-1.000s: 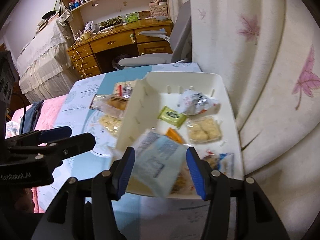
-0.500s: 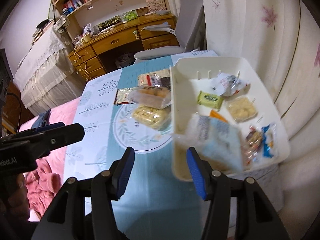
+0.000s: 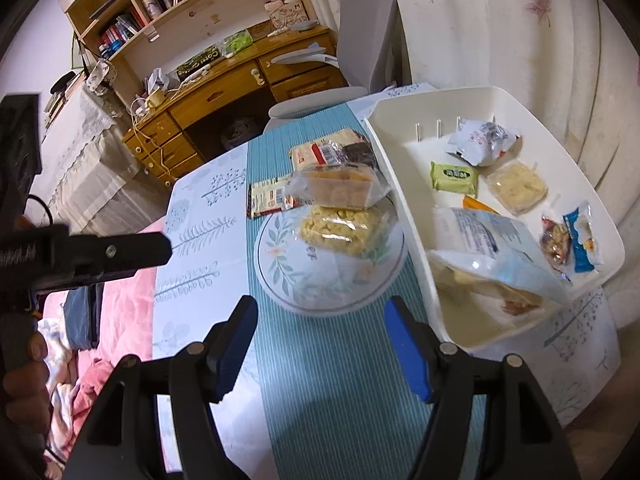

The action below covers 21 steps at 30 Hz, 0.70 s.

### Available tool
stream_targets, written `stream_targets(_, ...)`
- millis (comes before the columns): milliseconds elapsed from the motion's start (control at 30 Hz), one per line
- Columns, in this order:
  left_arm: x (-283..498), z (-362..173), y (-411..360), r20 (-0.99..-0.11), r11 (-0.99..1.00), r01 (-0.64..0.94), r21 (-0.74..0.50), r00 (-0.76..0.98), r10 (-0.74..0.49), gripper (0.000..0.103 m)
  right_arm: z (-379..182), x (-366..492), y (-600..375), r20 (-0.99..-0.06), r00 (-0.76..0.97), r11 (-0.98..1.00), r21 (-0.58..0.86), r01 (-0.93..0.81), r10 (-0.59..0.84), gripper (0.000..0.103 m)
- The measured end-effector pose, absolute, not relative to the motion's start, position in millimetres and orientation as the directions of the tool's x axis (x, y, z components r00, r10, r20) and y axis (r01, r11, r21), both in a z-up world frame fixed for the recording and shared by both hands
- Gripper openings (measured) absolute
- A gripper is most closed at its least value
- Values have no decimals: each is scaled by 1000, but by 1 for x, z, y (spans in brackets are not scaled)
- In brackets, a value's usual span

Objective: Organize snacks
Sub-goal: 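Grasp the clear bag of brown cake with the left tool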

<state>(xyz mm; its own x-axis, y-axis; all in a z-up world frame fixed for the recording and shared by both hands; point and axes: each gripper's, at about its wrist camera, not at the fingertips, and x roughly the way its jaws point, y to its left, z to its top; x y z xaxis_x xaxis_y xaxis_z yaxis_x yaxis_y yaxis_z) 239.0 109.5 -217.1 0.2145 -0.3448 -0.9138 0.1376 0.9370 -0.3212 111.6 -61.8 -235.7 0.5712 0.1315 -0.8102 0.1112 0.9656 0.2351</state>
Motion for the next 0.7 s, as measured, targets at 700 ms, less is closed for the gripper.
stream_targets(700,381,-304,53,-882,882,10,-471,-13,-470,79,-303,192,-32,-792,611,986,118,118,22,74)
